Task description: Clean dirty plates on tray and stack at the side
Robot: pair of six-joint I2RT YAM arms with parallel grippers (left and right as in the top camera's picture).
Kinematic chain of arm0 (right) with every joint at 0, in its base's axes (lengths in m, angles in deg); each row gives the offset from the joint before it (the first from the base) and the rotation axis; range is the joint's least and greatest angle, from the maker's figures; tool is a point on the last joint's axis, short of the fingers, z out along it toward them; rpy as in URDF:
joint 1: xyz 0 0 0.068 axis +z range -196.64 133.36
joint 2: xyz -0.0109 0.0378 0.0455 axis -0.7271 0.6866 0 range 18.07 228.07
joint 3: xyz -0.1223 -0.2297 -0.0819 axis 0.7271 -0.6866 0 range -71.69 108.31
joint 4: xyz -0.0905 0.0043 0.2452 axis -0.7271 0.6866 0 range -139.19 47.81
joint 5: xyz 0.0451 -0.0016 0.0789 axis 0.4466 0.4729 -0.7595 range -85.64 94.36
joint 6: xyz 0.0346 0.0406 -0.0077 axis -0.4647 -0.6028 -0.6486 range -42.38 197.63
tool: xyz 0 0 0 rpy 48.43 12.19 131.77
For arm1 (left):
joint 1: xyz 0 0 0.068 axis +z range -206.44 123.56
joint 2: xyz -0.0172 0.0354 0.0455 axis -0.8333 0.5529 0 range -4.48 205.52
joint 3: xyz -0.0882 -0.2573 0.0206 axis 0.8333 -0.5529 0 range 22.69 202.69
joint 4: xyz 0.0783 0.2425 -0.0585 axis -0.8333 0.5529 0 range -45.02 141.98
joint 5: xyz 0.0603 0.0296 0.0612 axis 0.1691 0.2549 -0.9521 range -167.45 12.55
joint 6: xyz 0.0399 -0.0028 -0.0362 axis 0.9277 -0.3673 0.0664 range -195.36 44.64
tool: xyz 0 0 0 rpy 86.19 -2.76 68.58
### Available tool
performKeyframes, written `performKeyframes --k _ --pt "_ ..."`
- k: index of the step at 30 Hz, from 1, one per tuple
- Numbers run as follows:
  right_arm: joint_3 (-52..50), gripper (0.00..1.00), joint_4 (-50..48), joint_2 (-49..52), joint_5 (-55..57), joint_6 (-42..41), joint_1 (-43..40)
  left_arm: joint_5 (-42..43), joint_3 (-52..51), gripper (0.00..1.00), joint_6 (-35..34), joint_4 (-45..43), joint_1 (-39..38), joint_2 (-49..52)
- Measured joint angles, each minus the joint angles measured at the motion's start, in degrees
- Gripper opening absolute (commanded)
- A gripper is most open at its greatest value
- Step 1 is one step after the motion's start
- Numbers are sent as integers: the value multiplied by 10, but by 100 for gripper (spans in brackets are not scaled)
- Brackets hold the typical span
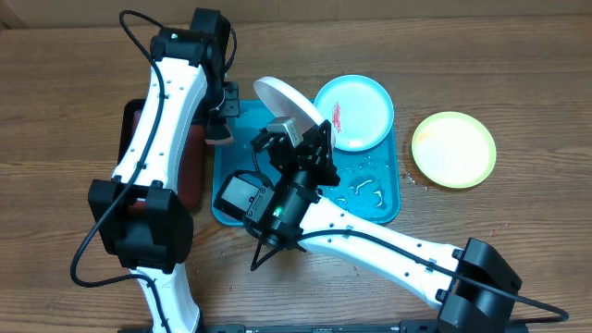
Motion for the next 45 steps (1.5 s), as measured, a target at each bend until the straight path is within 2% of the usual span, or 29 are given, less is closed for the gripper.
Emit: performKeyframes --k 20,26,29,32,37,40,45 --pt "0 4 0 0 -4 0 0 3 0 4 0 0 0 0" --pt "0 4 0 0 -65 -1 -3 7 0 4 0 0 0 0" --pt "0 4 0 0 -160 0 -21 9 0 4 0 -1 0 0" --pt "0 4 0 0 -302 0 -66 9 0 4 0 0 0 0" --pt "0 4 -21 0 -543 30 -175 9 0 4 0 -2 0 0" --pt "0 4 -42 0 -738 77 -269 9 0 4 0 -5 0 0" --pt "0 4 -37 0 -921 110 -397 13 0 4 0 -7 0 0"
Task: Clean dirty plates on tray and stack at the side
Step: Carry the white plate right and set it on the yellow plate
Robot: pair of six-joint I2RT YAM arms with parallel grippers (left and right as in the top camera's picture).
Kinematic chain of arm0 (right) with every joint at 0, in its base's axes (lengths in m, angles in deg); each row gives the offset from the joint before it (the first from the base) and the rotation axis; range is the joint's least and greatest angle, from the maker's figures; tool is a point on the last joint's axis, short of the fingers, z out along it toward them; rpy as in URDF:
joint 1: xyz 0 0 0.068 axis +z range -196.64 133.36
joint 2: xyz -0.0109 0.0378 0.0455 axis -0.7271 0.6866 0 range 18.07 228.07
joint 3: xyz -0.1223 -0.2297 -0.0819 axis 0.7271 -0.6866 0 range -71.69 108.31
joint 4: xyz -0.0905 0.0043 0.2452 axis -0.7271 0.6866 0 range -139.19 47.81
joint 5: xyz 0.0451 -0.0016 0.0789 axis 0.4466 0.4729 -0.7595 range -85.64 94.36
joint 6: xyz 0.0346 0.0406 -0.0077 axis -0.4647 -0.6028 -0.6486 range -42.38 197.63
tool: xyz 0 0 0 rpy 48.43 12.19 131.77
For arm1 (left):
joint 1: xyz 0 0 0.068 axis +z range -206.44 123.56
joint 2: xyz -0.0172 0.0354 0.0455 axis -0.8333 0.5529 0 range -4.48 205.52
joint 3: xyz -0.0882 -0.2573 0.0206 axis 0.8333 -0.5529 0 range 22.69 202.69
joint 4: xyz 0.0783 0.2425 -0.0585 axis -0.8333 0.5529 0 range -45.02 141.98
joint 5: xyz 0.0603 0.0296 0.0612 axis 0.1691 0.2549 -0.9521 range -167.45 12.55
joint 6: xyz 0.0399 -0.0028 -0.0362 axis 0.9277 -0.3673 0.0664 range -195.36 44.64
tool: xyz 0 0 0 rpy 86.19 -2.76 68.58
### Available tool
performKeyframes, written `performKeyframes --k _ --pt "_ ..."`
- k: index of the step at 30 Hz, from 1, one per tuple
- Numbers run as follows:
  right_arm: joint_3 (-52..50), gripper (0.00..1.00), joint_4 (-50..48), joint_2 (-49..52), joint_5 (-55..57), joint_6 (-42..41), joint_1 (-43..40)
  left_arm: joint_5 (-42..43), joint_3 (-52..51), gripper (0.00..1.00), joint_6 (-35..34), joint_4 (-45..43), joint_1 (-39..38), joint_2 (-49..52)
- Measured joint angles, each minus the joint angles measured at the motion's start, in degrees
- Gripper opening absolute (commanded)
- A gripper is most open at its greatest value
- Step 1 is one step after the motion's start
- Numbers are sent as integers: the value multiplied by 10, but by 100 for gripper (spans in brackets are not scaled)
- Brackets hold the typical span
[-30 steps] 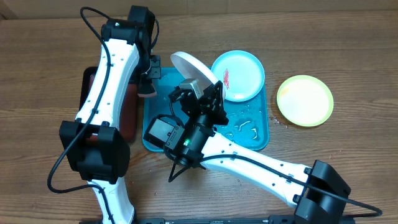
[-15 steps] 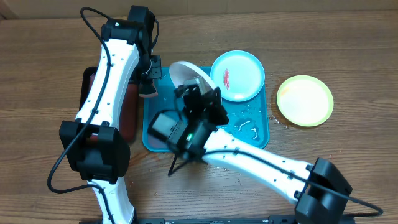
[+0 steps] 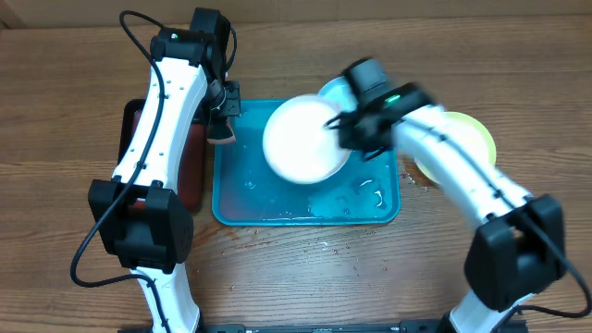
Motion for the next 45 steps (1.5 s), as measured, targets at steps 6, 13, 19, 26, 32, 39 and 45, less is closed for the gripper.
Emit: performKeyframes --k 6,13,19,26,32,39,45 --pt "0 4 25 0 -89 14 -168 0 0 4 0 -1 0 0" --pt "-3 4 32 0 -90 17 -329 0 0 4 0 -4 0 0" --pt "-69 4 4 -1 -84 18 -432 0 0 4 0 -8 0 0" --pt "-162 4 -66 -1 -75 20 -472 0 0 4 0 -10 0 0" --pt "-204 4 -97 -1 -69 21 -468 0 0 4 0 -10 0 0" --pt "-206 54 -88 -2 -47 21 -468 0 0 4 0 -10 0 0" --pt "-182 56 -36 -2 -54 23 -466 0 0 4 0 -10 0 0"
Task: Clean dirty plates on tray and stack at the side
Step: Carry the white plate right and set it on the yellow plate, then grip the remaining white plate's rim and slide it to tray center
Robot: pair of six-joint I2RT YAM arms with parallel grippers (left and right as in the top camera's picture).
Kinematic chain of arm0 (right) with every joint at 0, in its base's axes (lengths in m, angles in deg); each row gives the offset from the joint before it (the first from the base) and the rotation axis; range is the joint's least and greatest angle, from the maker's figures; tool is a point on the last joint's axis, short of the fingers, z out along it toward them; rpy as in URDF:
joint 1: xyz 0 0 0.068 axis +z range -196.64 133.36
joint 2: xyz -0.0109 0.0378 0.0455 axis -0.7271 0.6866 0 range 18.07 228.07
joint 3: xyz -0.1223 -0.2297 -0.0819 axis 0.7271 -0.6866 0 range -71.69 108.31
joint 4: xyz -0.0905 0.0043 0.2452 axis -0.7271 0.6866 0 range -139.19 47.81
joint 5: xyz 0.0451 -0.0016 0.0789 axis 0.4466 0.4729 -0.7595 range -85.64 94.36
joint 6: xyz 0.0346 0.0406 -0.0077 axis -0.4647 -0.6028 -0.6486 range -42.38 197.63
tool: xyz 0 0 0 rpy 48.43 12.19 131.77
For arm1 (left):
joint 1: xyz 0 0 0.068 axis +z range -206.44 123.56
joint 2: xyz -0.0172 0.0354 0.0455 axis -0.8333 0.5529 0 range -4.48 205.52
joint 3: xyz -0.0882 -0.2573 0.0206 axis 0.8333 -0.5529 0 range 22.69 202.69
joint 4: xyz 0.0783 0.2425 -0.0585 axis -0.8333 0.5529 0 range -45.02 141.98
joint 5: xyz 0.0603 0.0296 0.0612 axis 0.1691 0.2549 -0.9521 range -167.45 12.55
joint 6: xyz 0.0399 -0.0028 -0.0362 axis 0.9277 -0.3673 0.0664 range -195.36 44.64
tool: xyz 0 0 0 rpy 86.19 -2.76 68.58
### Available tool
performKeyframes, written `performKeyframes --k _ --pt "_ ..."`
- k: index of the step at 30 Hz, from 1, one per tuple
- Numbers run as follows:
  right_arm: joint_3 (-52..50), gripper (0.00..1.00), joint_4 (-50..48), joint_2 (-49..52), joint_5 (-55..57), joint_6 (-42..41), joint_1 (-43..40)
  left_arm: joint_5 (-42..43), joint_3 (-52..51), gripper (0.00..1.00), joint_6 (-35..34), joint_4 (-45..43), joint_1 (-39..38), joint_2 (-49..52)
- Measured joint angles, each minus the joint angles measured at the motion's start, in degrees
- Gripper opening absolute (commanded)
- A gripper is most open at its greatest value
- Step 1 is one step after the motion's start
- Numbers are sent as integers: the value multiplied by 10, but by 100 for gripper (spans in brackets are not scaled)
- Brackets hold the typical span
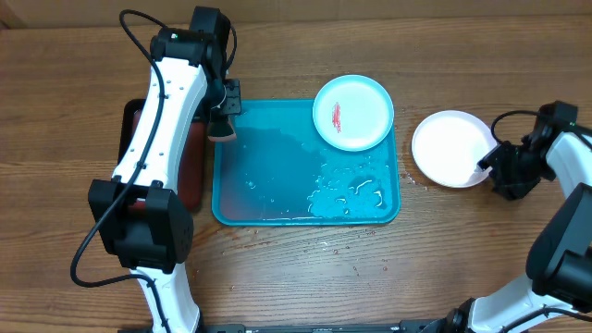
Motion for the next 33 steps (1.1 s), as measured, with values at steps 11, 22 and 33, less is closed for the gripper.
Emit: performKeyframes --k 11,22,33 --pt "151 51 1 -14 -72 0 112 0 0 4 0 0 0 0" --pt "151 37 -48 20 21 -101 320 0 0 4 0 0 0 0" --pt "151 22 -53 130 58 -147 359 0 0 4 0 0 0 0"
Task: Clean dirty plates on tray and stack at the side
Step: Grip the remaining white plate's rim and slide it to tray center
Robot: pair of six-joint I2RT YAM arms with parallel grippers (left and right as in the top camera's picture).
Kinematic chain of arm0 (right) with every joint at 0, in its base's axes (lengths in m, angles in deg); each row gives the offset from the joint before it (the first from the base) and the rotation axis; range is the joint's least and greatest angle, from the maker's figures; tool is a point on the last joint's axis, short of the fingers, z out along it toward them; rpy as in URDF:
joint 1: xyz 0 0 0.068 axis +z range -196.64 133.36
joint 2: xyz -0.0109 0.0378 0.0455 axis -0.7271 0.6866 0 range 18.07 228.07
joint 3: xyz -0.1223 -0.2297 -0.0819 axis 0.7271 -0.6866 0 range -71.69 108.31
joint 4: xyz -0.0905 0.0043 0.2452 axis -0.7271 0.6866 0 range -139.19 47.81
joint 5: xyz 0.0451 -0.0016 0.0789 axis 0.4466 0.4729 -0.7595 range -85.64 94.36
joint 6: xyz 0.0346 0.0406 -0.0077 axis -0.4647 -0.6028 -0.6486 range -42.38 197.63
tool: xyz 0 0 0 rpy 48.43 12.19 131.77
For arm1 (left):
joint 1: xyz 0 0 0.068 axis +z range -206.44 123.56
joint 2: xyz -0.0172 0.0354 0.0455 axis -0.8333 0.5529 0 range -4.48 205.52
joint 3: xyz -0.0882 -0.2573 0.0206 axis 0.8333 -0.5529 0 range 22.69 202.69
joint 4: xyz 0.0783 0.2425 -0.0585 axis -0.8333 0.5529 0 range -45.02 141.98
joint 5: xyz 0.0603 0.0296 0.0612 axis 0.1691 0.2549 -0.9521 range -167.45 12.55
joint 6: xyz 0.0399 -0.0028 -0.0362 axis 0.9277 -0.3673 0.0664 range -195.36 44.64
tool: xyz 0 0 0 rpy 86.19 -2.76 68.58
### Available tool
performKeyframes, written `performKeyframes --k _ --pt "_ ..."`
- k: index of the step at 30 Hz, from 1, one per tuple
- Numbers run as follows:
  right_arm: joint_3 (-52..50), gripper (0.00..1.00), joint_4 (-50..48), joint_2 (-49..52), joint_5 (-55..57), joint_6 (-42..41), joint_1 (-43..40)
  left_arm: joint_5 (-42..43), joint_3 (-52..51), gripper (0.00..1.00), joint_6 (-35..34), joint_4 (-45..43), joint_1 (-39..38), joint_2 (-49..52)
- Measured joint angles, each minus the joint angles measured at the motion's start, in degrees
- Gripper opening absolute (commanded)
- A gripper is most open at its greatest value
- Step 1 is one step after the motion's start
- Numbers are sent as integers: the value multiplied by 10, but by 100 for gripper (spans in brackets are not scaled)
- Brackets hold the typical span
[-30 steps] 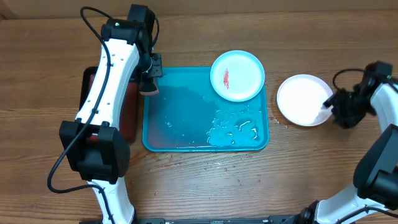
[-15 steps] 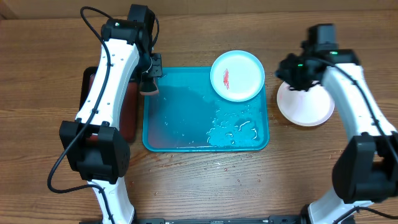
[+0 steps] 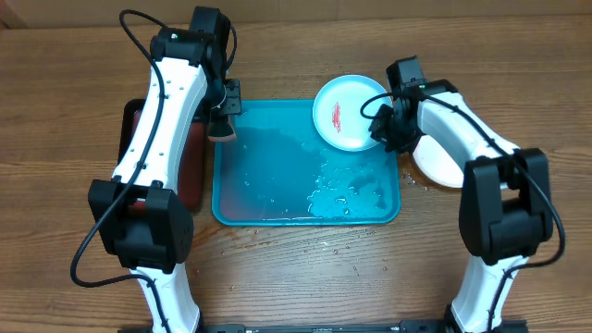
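A white plate (image 3: 347, 111) with a red smear lies in the far right corner of the teal tray (image 3: 268, 176). My right gripper (image 3: 381, 128) is at that plate's right rim; whether its jaws are closed on the rim does not show. A clean white plate (image 3: 437, 165) rests on the table right of the tray, partly under the right arm. My left gripper (image 3: 222, 120) hangs over the tray's far left corner, shut on a small tan sponge (image 3: 220, 138).
Water puddles and drops (image 3: 347, 190) cover the tray's right half. A dark brown container (image 3: 190, 157) lies left of the tray, under the left arm. The tray's raised rim runs close to both grippers.
My right gripper was at the right edge of the clean white plate beside the tray; it is now at the right rim of the smeared plate on the tray. The left arm has not moved.
My right gripper first held a white plate tilted over the tray, near the left gripper's sponge. Then it had the plate over the tray's right part. Then the plate lay on the green plate beside the tray. Now the gripper is at the smeared plate.
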Motion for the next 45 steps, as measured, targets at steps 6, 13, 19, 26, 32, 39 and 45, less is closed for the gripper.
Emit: performKeyframes --k 6,13,19,26,32,39,45 --pt "0 9 2 13 3 -1 3 0 0 5 0 0 0 0" --pt "2 4 36 12 -4 9 41 0 0 4 0 0 0 0" --pt "5 5 87 12 -39 39 100 0 0 4 0 0 0 0" --pt "5 45 111 13 -65 103 150 0 0 4 0 0 0 0" --pt "5 61 72 13 -72 198 131 0 0 4 0 0 0 0" --pt "5 52 -12 13 -62 298 103 0 0 4 0 0 0 0" --pt "5 24 -29 13 -60 322 104 0 0 4 0 0 0 0"
